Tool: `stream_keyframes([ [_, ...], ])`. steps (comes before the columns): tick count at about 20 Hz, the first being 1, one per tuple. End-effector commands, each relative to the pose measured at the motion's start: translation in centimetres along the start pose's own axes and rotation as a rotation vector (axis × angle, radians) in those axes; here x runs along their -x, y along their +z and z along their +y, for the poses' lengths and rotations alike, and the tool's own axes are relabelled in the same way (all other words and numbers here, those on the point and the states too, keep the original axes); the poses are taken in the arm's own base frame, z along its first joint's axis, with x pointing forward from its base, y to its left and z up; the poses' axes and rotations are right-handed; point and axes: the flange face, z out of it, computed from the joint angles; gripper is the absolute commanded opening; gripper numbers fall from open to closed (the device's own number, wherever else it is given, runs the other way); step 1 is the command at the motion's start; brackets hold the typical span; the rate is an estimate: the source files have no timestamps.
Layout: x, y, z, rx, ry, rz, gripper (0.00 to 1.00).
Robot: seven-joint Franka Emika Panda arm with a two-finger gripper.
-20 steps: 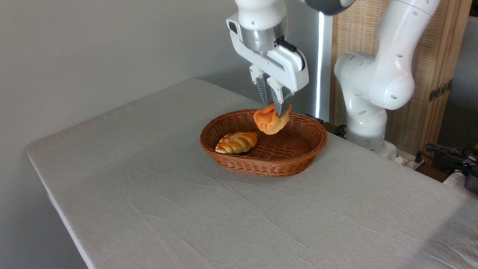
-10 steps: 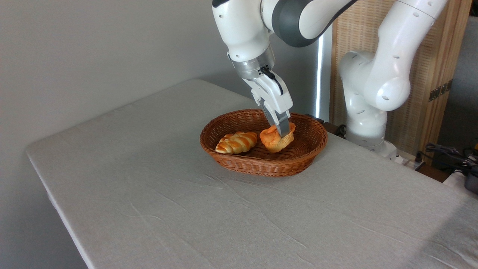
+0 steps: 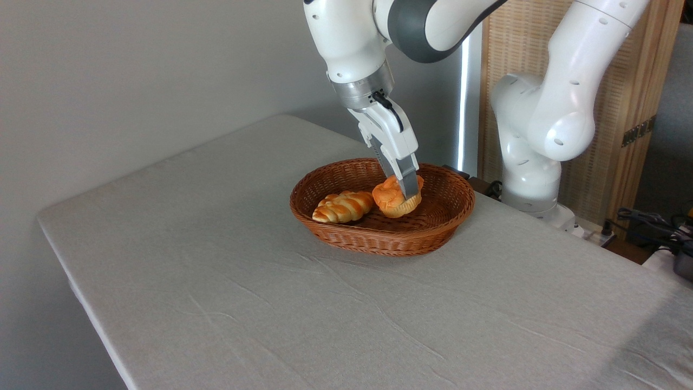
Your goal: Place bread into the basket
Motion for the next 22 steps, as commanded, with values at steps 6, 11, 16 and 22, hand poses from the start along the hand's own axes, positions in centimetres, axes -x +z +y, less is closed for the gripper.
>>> stream_keyframes([
  [6,0.7,-0.7,-0.2,0.004,0.003,-0.021,1.0],
  [11,0.8,-1.2,-0.6,0.0,-0.004,-0.012,1.0],
  [16,-2.4,-9.0,-4.5,-0.097,-0.05,0.043,1.0],
  [22,-2.9,-19.3,-12.6,-0.225,-0.183,0.135,1.0],
])
